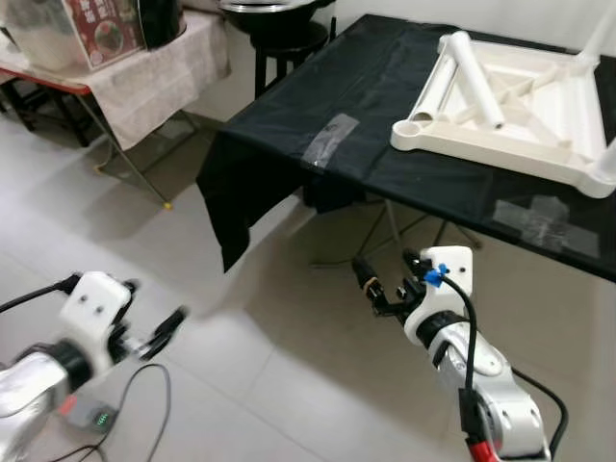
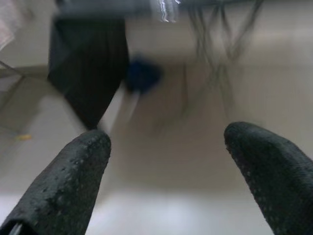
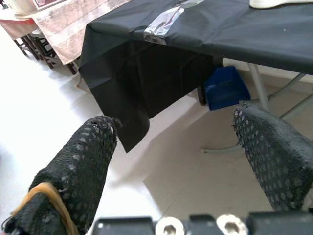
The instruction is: Building children table
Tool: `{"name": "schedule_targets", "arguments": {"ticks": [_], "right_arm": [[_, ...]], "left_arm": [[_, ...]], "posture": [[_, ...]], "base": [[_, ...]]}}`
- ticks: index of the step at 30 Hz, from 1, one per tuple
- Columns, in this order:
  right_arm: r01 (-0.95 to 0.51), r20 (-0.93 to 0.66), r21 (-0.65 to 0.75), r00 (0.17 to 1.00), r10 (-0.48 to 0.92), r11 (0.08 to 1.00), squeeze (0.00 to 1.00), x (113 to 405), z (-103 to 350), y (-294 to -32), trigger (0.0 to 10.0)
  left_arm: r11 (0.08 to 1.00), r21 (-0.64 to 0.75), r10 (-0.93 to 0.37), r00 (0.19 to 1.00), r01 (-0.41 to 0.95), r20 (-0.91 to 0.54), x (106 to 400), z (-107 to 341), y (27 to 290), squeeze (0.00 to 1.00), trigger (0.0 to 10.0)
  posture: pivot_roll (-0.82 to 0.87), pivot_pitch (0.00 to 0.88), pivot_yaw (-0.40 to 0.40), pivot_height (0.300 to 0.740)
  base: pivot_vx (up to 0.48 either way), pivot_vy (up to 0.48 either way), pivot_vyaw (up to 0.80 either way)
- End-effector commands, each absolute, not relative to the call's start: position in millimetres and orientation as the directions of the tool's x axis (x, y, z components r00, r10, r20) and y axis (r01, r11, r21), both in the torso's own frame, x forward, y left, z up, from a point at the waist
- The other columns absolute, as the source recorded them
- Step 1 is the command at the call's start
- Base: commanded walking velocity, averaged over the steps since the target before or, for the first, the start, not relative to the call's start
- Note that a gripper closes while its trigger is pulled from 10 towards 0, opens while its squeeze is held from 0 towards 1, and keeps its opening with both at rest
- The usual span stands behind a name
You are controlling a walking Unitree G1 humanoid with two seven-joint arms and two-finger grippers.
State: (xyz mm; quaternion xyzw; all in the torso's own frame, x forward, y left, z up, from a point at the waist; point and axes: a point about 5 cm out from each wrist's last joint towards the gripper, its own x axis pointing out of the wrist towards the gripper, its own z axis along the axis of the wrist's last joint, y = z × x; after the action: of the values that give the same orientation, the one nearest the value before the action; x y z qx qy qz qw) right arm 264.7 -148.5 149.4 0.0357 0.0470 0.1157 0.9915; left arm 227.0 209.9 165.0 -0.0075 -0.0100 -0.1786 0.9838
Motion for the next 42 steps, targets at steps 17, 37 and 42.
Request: {"name": "schedule_targets", "arguments": {"ticks": [17, 37, 42], "right_arm": [[-0.181, -0.129, 0.106, 0.972, 0.194, 0.978, 0.00, 271, 140, -152, 10.0], [-0.367, 0.084, 0.029, 0.928, 0.363, 0.930, 0.00, 313, 195, -126, 10.0], [-0.387, 0.137, -0.002, 0.913, 0.384, 0.922, 0.00, 317, 209, -122, 10.0]], "left_arm": [[0.940, -0.200, -0.279, 0.960, 0.276, 0.014, 252, 136, 163, 0.00, 10.0], [0.952, -0.154, -0.240, 0.956, 0.266, 0.167, 274, 167, 161, 0.00, 10.0], [0.946, -0.134, -0.264, 0.942, 0.295, 0.206, 278, 178, 158, 0.00, 10.0]], "posture": [[-0.04, 0.095, -0.006, 0.740], [-0.03, 0.055, -0.017, 0.740], [-0.04, 0.051, -0.014, 0.740]], "base": [[0.000, 0.000, -0.19], [0.281, 0.000, -0.47], [0.403, 0.000, -0.32]]}}
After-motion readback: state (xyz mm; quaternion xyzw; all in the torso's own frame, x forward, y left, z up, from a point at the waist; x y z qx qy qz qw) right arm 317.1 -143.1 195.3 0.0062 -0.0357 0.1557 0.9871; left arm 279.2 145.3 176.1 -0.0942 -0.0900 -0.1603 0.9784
